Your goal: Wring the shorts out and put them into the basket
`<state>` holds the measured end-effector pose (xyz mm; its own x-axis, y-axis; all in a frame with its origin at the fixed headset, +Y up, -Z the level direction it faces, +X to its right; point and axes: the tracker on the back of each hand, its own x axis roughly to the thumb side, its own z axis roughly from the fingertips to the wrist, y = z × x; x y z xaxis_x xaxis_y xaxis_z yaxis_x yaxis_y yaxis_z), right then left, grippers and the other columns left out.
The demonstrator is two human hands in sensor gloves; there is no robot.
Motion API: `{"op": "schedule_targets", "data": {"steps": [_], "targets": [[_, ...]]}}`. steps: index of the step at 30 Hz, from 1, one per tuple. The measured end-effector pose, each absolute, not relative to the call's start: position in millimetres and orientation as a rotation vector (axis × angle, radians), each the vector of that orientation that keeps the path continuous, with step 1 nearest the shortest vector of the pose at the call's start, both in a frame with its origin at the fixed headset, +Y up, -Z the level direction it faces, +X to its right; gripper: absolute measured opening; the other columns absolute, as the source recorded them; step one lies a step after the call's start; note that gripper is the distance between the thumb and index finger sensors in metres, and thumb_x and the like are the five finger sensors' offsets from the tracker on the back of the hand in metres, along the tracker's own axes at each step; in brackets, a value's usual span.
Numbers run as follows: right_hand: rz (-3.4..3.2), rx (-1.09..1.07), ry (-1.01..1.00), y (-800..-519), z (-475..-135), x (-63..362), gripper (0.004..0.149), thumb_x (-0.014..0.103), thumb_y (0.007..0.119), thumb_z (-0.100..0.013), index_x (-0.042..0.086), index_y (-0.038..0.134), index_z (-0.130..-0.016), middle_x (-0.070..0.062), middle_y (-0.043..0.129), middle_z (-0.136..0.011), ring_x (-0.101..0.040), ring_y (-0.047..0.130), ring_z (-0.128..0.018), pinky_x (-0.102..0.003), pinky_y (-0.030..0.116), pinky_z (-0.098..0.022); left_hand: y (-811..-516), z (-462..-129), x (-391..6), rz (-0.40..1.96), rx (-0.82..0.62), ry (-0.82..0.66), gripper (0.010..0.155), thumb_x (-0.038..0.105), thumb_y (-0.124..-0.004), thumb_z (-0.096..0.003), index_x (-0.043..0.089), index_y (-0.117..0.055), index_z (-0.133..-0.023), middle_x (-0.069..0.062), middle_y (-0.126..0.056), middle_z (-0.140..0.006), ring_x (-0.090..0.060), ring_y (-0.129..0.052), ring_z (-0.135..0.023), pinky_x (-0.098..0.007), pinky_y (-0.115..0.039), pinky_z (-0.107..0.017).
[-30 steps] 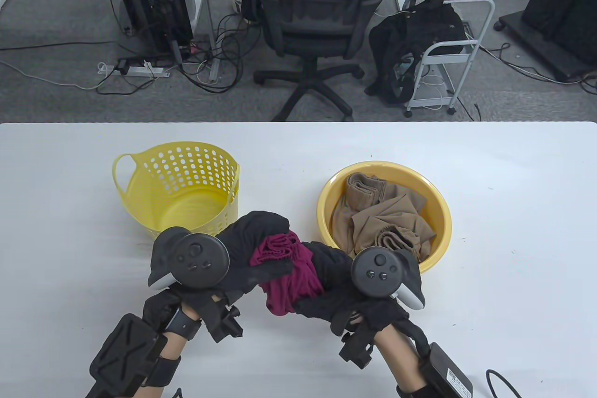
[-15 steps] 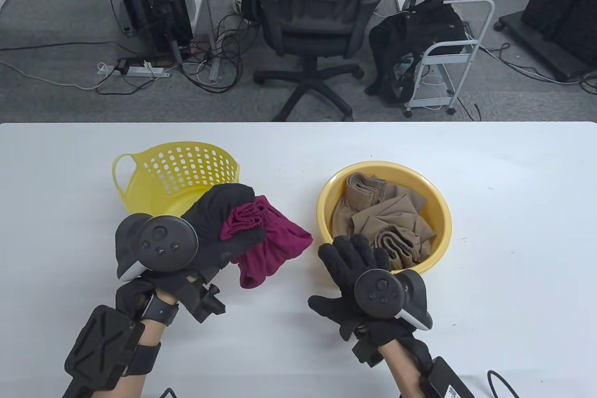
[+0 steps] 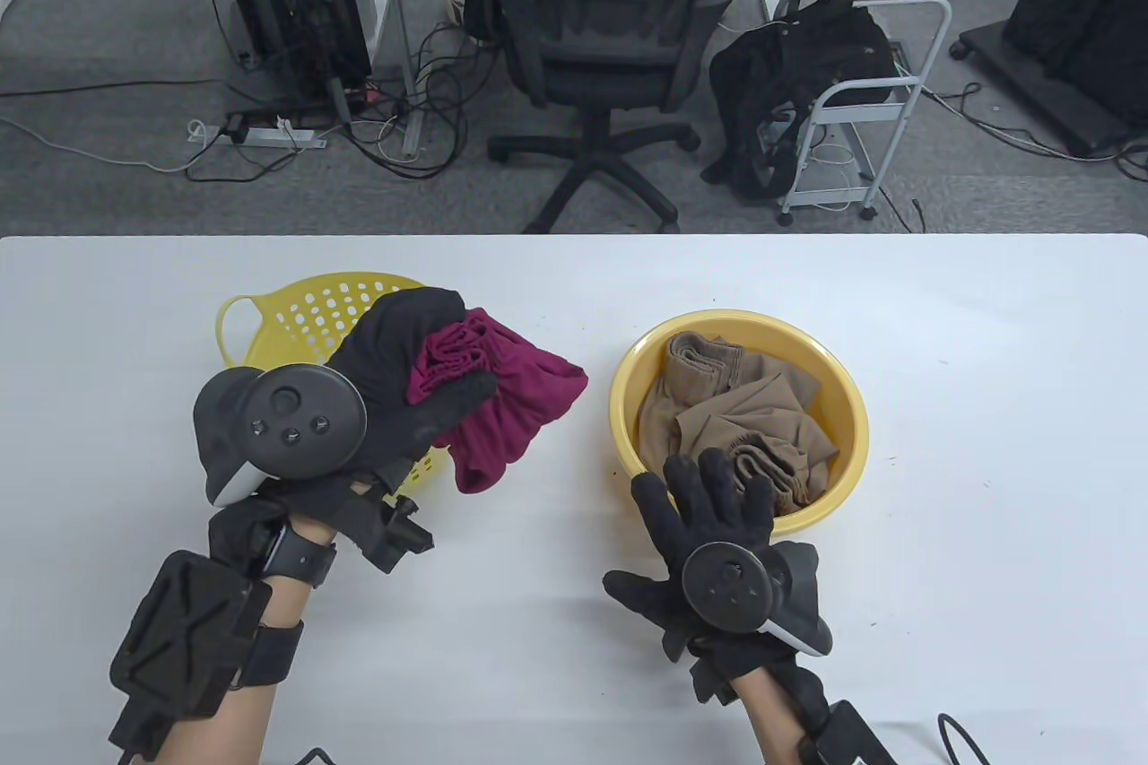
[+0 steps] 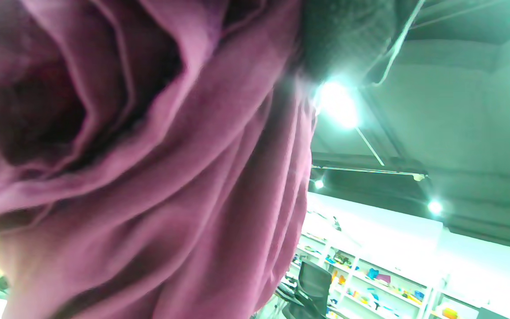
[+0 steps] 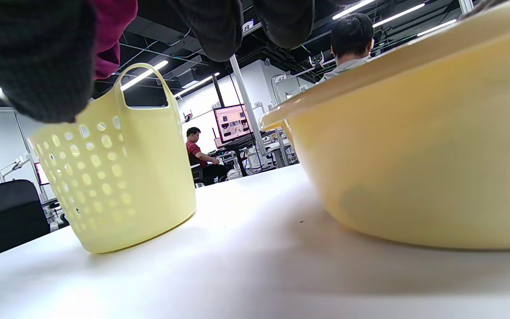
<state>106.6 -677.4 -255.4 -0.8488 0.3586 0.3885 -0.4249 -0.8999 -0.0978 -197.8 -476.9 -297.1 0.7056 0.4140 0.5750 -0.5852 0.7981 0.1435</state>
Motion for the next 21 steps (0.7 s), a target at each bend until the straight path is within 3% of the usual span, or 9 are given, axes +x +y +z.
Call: {"op": "schedule_targets", "data": {"steps": [11, 21], "targets": [[2.666, 0.503, -0.265, -676.1, -254.4, 108.7, 0.095, 0.07, 0.085, -0.042, 0.013, 0.052, -0.11, -0.027, 0.04, -0.113, -0.057, 0.027, -0.103, -0.081, 0.022, -0.062, -453.3, -314.1, -219.4, 0.488, 0.398, -0.415, 0.067, 0.042, -0.08, -0.054, 0.032, -0.039, -0.105, -0.021, -0.052, -0.113, -0.049, -0.072, -0.094, -0.067, -0.054, -0.071], [2.685, 0.507, -0.258, -676.1, -254.1, 108.4, 0.095, 0.07, 0.085, -0.042, 0.012, 0.053, -0.11, -0.027, 0.041, -0.113, -0.057, 0.027, -0.103, -0.081, 0.022, -0.062, -473.7, -332.5, -244.5, 0.461, 0.402, -0.269, 0.067, 0.041, -0.078, -0.055, 0.032, -0.036, -0.106, -0.023, -0.048, -0.113, -0.051, -0.067, -0.096, -0.069, -0.051, -0.071]]}}
